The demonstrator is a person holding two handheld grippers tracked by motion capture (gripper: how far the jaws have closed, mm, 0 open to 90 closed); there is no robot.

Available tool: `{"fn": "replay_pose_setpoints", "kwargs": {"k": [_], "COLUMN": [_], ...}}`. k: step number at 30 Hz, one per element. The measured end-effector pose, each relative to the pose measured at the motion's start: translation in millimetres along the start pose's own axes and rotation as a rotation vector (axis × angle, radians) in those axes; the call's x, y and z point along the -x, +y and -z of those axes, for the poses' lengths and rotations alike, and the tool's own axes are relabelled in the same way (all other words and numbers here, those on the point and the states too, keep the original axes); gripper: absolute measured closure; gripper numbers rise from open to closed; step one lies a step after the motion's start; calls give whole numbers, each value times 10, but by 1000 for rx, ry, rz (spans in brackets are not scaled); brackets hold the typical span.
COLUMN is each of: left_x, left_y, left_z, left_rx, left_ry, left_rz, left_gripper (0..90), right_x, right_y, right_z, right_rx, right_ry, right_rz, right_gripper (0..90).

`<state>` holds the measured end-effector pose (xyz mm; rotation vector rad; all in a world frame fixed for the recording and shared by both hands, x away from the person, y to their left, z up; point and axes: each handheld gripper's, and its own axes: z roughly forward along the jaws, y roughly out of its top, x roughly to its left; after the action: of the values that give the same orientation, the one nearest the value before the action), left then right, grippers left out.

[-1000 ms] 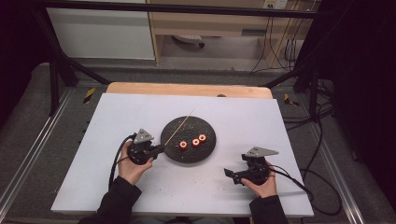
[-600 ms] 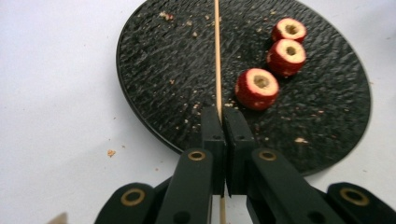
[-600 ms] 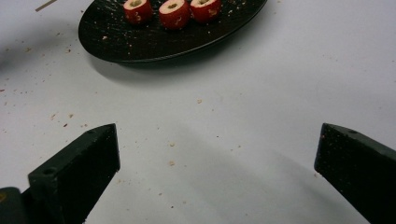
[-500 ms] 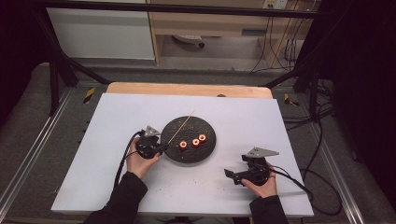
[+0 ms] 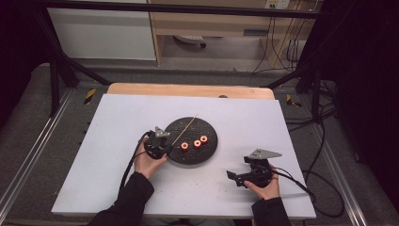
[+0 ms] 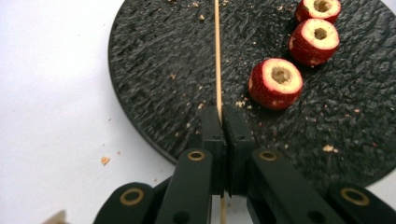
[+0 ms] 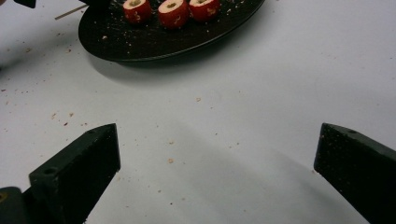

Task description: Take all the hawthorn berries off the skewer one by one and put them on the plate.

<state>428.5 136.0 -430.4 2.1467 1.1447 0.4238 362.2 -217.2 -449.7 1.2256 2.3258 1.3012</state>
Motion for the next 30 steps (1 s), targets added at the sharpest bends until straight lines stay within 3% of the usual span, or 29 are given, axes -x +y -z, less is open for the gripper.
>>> {"fn": "replay_pose_setpoints", "kwargs": {"k": [6, 12, 23, 30], "left_x": [17, -5, -62, -174], "left_y": [12, 1, -45, -225], "left_z": [-26, -13, 267, 476], "left_rx": [0, 14, 85, 117], "left_ry": [-3, -39, -129, -165], "left_rz": [0, -13, -28, -39], "left_gripper": [876, 827, 576, 406], "right_x": [-1, 6, 14, 16], "right_y": [1, -6, -6, 3], "right_z": [6, 12, 18, 26], "right_rx": [2, 5, 12, 16], "right_ry": [3, 6, 3, 3], "right_rz": [0, 1, -6, -17], "right_gripper": [15, 15, 16, 17]}}
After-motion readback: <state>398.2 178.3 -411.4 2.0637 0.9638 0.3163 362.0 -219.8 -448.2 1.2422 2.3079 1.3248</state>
